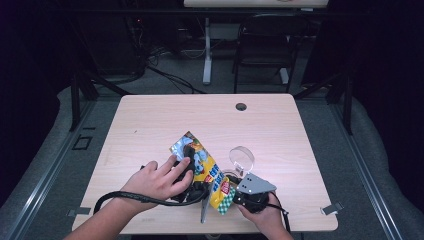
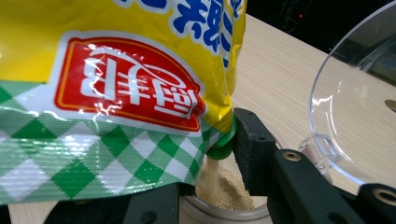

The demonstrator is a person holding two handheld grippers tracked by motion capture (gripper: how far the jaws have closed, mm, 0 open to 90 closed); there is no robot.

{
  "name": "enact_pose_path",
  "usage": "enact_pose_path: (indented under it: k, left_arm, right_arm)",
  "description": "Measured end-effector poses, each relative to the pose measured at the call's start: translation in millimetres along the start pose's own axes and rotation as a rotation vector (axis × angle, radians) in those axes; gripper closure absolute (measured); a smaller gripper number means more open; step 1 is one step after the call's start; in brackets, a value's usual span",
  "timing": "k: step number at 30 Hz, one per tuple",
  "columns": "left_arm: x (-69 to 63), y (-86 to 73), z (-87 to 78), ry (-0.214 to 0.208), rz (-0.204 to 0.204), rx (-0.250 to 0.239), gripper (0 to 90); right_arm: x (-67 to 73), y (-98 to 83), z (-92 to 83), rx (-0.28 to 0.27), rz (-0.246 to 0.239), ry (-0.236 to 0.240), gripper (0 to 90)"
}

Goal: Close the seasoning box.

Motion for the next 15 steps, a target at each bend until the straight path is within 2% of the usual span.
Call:
enact_pose_path:
  k: [9, 11, 15]
  left_arm:
    - [1.2, 0.3, -0.6, 0.002, 0.003, 0.003, 70.3]
    - [3.4, 0.1, -1.9, 0.012, 0.022, 0.015, 70.3]
    - [2.6, 0.3, -1.6, 0.009, 0.015, 0.009, 70.4]
  right_arm:
    - [-0.1, -0.1, -0.2, 0.0, -0.001, 0.0, 71.0]
    - [-0.3, 0.1, 0.0, -0.001, 0.001, 0.0, 71.0]
    - [-0.1, 0.0, -0.3, 0.0, 0.001, 0.002, 71.0]
Point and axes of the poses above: each handheld gripper's, and its own axes: z roughly forward along the jaws, y roughly out of its top, x roughly to its left, the point moved 10 cm from there along z, roughly forward along the jaws, and after that the axes turned 15 degrees about -y, right-handed, at the moved point
